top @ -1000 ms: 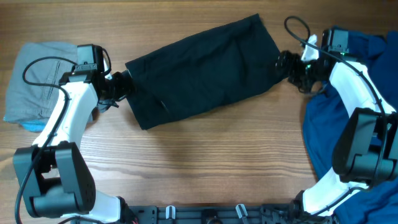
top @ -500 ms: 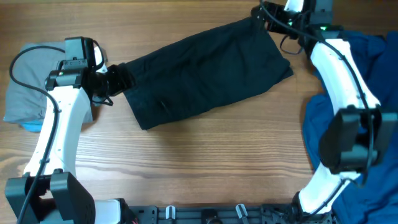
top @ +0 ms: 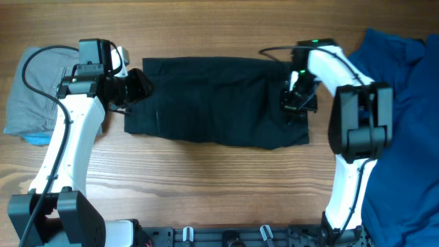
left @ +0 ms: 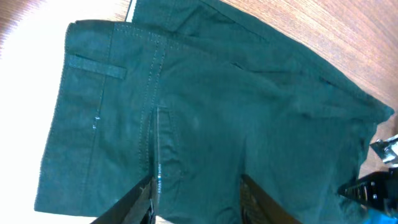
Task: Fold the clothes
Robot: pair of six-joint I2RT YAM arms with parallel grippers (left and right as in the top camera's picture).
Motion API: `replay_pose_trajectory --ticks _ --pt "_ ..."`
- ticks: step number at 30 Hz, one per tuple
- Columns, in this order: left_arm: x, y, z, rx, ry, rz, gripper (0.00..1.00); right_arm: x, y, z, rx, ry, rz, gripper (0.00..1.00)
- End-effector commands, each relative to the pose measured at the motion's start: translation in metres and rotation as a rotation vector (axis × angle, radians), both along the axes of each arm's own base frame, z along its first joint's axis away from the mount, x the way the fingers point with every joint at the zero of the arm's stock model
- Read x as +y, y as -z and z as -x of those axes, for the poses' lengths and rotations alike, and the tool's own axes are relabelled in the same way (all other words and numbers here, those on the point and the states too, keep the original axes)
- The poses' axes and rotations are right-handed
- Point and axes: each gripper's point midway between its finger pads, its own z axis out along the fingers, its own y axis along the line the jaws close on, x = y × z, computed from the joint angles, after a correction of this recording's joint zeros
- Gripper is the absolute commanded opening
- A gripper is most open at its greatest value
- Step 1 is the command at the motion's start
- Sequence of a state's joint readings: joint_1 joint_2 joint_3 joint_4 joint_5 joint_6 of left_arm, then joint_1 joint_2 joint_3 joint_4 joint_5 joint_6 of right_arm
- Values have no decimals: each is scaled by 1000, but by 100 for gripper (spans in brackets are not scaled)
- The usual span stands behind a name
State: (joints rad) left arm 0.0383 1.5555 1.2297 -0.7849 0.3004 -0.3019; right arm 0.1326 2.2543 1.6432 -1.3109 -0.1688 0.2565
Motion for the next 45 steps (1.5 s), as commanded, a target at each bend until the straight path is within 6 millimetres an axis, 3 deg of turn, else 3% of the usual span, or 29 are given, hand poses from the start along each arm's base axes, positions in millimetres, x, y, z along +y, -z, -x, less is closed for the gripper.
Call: replay_pose_trajectory --ticks 1,3,5,6,7,8,9,10,12,14,17,19,20,22,23,26,28,30,34,36,39,42,45 --pt "5 -3 -4 -21 -10 -32 57 0 -17 -48 -271 -84 12 6" --pt "10 -4 -8 -36 -23 -58 64 -5 -55 -101 -549 -145 -54 20" --pt "12 -6 -13 -57 -30 -70 67 4 -76 -120 -686 -277 -181 43" --pt "15 -8 -17 -73 -38 -83 68 12 -83 -129 -746 -322 -254 57" --pt "15 -9 -19 -83 -40 -86 70 15 -82 -136 -770 -308 -271 63" --pt "15 -9 -20 -90 -40 -86 72 15 -80 -141 -775 -267 -268 68" --pt "15 -10 -21 -93 -40 -86 73 16 -74 -150 -764 -120 -267 68" --pt "15 -10 -21 -93 -40 -86 74 20 -70 -158 -755 2 -295 63" --pt "15 -10 -21 -94 -40 -86 74 33 -66 -172 -777 67 -380 59" --pt "15 -10 -21 -92 -40 -85 74 46 -58 -180 -792 54 -455 58" --pt "15 -10 -21 -93 -37 -88 76 44 -35 -179 -768 27 -441 62" --pt "15 -9 -20 -91 -36 -88 76 45 -36 -180 -779 18 -442 58" --pt "15 -10 -21 -92 -33 -90 77 45 -38 -183 -795 11 -443 51" --pt "15 -9 -20 -100 -2 -107 77 45 -39 -186 -813 -7 -444 16" --pt "15 -9 -20 -100 5 -111 77 42 -41 -188 -820 2 -442 4" --pt "15 -9 -20 -103 8 -113 78 32 -66 -191 -846 56 -508 4" --pt "23 -10 -24 -115 -11 -153 80 21 -114 -195 -939 51 -537 4" --pt "24 -10 -24 -114 -16 -161 81 16 -136 -192 -970 56 -521 4" --pt "25 -6 -25 -108 -16 -161 81 -15 -138 -184 -927 203 -315 4" --pt "25 4 -26 -82 -15 -164 81 -9 -138 -180 -922 155 -348 4" --pt "27 45 -37 -9 -11 -163 79 -9 -138 -180 -928 134 -345 4" --pt "34 85 -80 -77 -28 -157 79 -9 -139 -182 -939 130 -346 4" --pt "49 108 -118 -181 -64 -164 78 -9 -140 -184 -947 130 -342 4"
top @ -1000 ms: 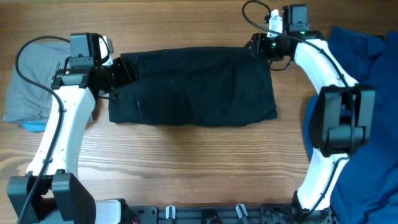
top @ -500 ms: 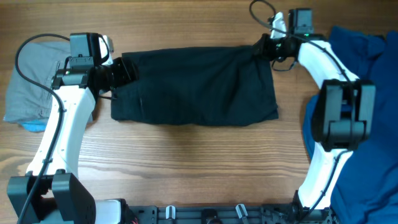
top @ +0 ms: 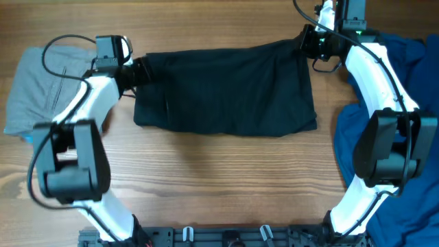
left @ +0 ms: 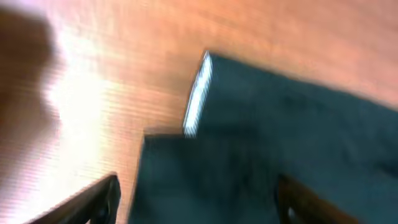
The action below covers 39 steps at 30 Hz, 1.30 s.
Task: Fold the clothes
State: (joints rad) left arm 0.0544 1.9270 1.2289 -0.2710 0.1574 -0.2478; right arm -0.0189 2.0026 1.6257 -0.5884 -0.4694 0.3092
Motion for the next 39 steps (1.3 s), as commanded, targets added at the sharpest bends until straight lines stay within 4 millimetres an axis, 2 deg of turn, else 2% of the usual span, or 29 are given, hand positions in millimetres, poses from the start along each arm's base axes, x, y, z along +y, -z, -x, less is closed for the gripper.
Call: replay_pose_trajectory --ticks 1,3,5,6,7,9,12,14,15,17,18,21,22,25,26,28,32,34,35,36,37,38,39 --pt "18 22 -17 -29 -26 -6 78 -4 -6 -4 -32 0 32 4" --pt "27 37 -14 -1 -46 -4 77 -4 -6 -4 -31 -1 32 4" --pt "32 42 -17 -9 -53 2 73 -4 -5 -2 -24 -1 32 4" --pt "29 40 -19 -21 -41 18 68 -5 -4 -1 -18 2 36 4" --pt "20 37 -22 -39 -9 64 56 -7 -3 -1 -12 9 44 4" --pt "7 32 -24 -57 37 124 44 -12 0 0 -1 28 71 4" --pt "1 31 -22 -55 55 152 47 -14 2 1 9 36 83 4" --pt "1 33 -19 -39 54 155 44 -14 2 1 8 36 83 4" --pt "1 36 -15 -16 52 157 36 -14 2 1 8 36 83 4" --pt "0 38 -12 -1 51 160 5 -14 2 1 8 36 84 4" --pt "1 37 -14 -11 52 159 4 -17 3 1 11 47 96 4" --pt "-7 15 -23 -68 90 200 4 -29 6 7 51 108 137 4" --pt "-16 -17 -29 -135 133 237 4 -33 -1 12 53 121 159 4" --pt "-16 -69 -34 -244 148 220 4 -45 -12 16 43 166 220 4" --pt "-16 -80 -34 -266 151 216 4 -49 -12 17 55 200 221 4" --pt "-18 -85 -35 -283 157 214 4 -55 -9 18 74 251 229 4" --pt "-37 -93 -47 -350 204 206 4 -70 -8 17 81 330 282 4" --pt "-44 -82 -50 -338 202 189 4 -75 -8 17 84 369 294 7" --pt "-44 -75 -50 -320 192 181 4 -75 -9 16 80 369 292 14" --pt "-47 -64 -49 -295 190 177 12 -75 -9 15 74 364 295 54" --pt "-47 -55 -49 -276 186 175 34 -75 -9 15 73 360 298 79" --pt "-46 -44 -49 -254 182 175 76 -75 -8 17 82 360 300 83" --pt "-45 -39 -48 -241 173 169 80 -76 -7 18 88 361 303 84"
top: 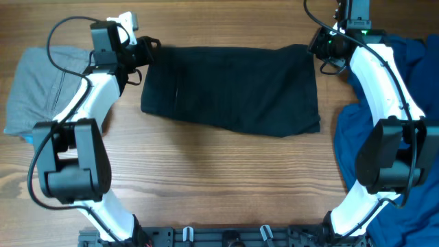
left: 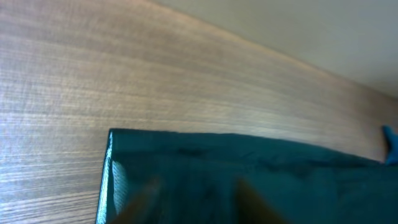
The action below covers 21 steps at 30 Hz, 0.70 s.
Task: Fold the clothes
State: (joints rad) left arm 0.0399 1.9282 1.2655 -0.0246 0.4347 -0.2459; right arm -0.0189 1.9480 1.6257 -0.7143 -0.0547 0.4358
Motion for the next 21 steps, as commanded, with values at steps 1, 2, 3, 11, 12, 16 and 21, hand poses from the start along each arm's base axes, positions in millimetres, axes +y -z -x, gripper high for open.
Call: replay_pose_trajectory --ticks 1,2,3,11,12,16,21 --pt "10 27 -2 63 -46 -36 82 -10 -11 4 -8 33 29 84" --pt "16 32 1 86 -67 -51 87 -13 -7 10 22 41 29 83" --pt "21 34 4 106 -76 -49 88 -15 -4 16 49 45 28 82" --pt "4 69 50 342 -33 -52 78 11 59 89 339 -183 -60 57" --pt "-4 68 50 336 -13 -57 77 23 72 88 299 -276 -97 57" --pt "-14 74 52 326 24 -144 68 27 104 86 227 -330 -88 68" --pt "-15 84 54 348 26 -146 59 25 132 88 211 -330 -72 66"
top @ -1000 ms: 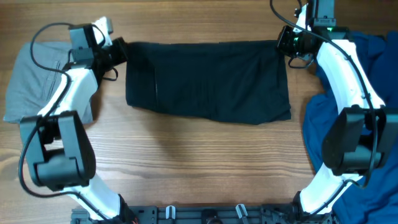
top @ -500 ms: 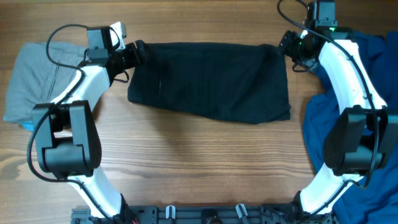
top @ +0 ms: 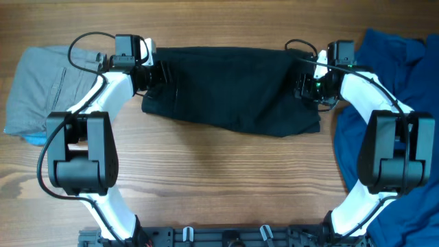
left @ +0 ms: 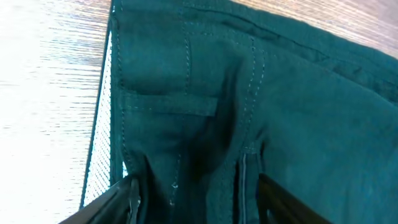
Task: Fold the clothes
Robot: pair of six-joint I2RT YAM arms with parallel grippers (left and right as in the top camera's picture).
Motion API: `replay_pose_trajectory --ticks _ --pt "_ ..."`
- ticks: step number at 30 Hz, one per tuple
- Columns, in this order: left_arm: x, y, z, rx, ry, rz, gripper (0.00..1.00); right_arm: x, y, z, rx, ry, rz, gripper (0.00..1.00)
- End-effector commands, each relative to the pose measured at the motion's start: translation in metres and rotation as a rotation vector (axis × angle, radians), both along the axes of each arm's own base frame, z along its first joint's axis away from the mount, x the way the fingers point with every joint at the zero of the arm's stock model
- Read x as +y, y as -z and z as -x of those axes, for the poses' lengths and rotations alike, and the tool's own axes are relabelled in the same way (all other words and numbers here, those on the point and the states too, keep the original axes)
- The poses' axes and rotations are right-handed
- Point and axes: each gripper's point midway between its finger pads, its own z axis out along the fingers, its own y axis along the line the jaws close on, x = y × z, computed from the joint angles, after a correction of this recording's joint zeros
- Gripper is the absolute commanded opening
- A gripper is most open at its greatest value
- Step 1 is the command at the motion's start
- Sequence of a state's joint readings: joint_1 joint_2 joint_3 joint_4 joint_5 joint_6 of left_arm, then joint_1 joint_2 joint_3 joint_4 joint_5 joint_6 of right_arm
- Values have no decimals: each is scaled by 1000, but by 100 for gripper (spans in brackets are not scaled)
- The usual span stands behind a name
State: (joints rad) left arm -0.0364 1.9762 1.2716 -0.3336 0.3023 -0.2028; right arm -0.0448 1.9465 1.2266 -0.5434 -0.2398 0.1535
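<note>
A black garment [top: 233,86] lies folded in a wide strip across the far middle of the table. My left gripper [top: 160,74] rests on its left end. In the left wrist view the stitched waistband and a belt loop of the garment [left: 249,93] fill the picture, and the left gripper [left: 196,183] stands open with cloth lying between its spread fingers [left: 121,202]. My right gripper [top: 306,86] sits on the garment's right end, dark against dark cloth, so its jaws cannot be made out.
A grey folded garment [top: 34,89] lies at the far left with something light blue under its near corner. A blue cloth pile [top: 405,103] covers the right side. Bare wooden table [top: 219,178] stretches in front of the black garment.
Both grippers have come off the garment's far corners and now sit lower, on its left and right ends. The left wrist view has gone from the garment's far edge to its waistband close up.
At first the garment lay nearer the middle with a gripper at each end. Then both grippers were at its far corners and the garment lay farther back. It then lay flat and straight near the far edge, and now the grippers rest on its ends.
</note>
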Motion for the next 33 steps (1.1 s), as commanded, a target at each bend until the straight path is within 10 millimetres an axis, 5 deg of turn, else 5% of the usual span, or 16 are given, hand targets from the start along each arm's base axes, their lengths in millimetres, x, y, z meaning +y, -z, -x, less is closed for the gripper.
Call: replay_pose_trajectory --ticks 1,2,3,4,10,17,18,19,21,23,25,26,28,29,33 --pt "1 11 0 14 9 -18 59 3 24 10 39 -26 -12 58" --pt "1 11 0 16 9 -18 59 5 26 11 43 -29 -23 47" --pt "1 11 0 17 9 -18 59 5 23 8 29 -47 -17 8" --pt "1 11 0 17 9 -18 59 5 17 6 21 -63 -14 4" --pt "2 11 0 17 8 -19 58 -22 -60 8 -12 -4 138 4" --pt "2 11 1 18 8 -19 59 -62 -55 65 224 190 339 4" --pt "2 11 0 17 8 -19 59 -62 -55 69 241 210 334 7" --pt "2 11 1 18 8 -19 68 -62 -55 68 235 212 334 68" --pt "2 10 0 16 8 -18 84 -59 -57 49 158 182 318 76" --pt "5 2 4 23 2 -15 88 -8 -63 33 61 -74 71 66" --pt "10 -5 14 51 -7 -16 88 55 -86 37 -24 -303 -259 38" --pt "11 -3 21 82 -9 -16 87 65 -90 39 -22 -309 -313 24" --pt "11 7 34 137 20 -33 84 63 -79 43 27 -275 -264 9" --pt "11 14 40 167 36 -40 82 49 -58 48 100 -182 -160 6" --pt "7 31 42 202 49 -15 79 24 4 71 275 28 -39 4"
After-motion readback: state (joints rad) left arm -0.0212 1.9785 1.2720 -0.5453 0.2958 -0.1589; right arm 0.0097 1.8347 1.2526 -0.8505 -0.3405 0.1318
